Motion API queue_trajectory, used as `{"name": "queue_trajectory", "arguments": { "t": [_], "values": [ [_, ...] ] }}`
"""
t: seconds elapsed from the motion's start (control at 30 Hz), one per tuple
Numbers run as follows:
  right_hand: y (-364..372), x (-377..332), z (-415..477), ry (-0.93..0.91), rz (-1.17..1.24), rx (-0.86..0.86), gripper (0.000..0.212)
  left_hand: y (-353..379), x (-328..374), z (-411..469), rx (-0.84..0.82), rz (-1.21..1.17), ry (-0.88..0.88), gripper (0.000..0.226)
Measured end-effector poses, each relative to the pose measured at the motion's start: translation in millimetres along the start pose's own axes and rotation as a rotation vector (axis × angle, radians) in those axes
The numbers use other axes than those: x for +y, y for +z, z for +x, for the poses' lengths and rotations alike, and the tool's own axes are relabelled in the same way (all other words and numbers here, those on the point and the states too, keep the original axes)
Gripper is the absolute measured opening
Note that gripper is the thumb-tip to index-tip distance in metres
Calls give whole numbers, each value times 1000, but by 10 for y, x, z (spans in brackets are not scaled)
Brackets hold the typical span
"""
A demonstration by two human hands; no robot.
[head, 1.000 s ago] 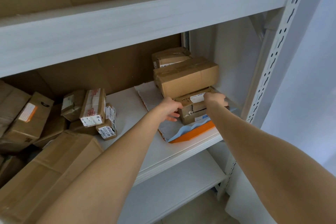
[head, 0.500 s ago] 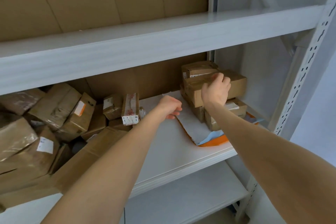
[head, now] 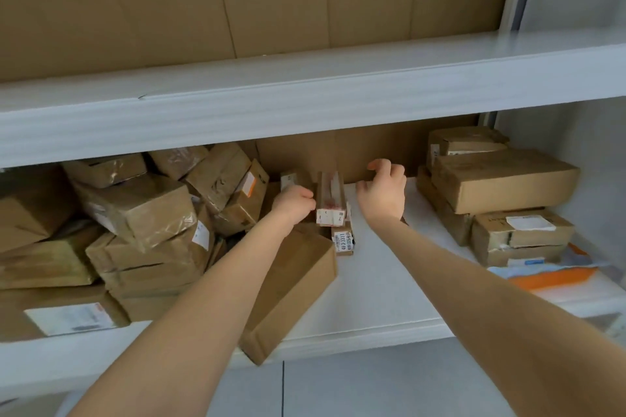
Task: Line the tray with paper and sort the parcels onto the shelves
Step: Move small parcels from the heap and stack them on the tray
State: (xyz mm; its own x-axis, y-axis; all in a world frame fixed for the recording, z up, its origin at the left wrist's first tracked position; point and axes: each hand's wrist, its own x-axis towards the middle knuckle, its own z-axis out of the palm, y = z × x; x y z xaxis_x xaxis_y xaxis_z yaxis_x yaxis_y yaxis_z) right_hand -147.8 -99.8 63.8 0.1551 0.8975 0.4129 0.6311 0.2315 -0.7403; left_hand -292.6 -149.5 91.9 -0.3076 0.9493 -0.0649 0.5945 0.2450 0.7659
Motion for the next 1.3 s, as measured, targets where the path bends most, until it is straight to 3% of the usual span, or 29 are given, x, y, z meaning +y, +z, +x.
{"name": "queue_trajectory", "arguments": {
  "t": [0.17, 0.33, 0.47, 0.6, 0.77, 0.83, 0.9, 1.0, 1.07, 1.2, 1.3],
  "values": [
    [405, -128, -112, 51, -3, -235, 45, -300, -420, 103, 54, 87, -92, 39],
    [774, -219, -134, -6, -311, -396, 72, -332, -700, 221, -55, 207, -121, 56],
    [925, -202, -48, 95, -380, -490, 82, -250, -843, 275, -183, 296, -137, 72],
    [977, -147, 31, 171, -401, -465, 64, -186, -911, 343, -259, 339, -141, 83],
    [928, -56, 154, 212, -458, -415, 70, -100, -855, 408, -338, 352, -139, 88],
    [923, -56, 194, 226, -472, -443, 72, -82, -802, 456, -359, 361, -158, 81],
    [924, -92, 224, 163, -491, -400, 69, -109, -733, 531, -262, 371, -100, 61],
    [968, -192, 299, -47, -334, -273, 43, -192, -601, 659, -4, 312, -1, 39],
    [1088, -264, 351, -87, -200, -361, 36, -204, -548, 757, 27, 158, -15, 36],
    [1382, -402, 438, 163, 5, -590, 58, -163, -501, 910, -3, 3, -83, 39],
    [1549, -444, 522, 310, 67, -662, 62, -123, -553, 1014, -25, -97, -183, 47]
  ]
}}
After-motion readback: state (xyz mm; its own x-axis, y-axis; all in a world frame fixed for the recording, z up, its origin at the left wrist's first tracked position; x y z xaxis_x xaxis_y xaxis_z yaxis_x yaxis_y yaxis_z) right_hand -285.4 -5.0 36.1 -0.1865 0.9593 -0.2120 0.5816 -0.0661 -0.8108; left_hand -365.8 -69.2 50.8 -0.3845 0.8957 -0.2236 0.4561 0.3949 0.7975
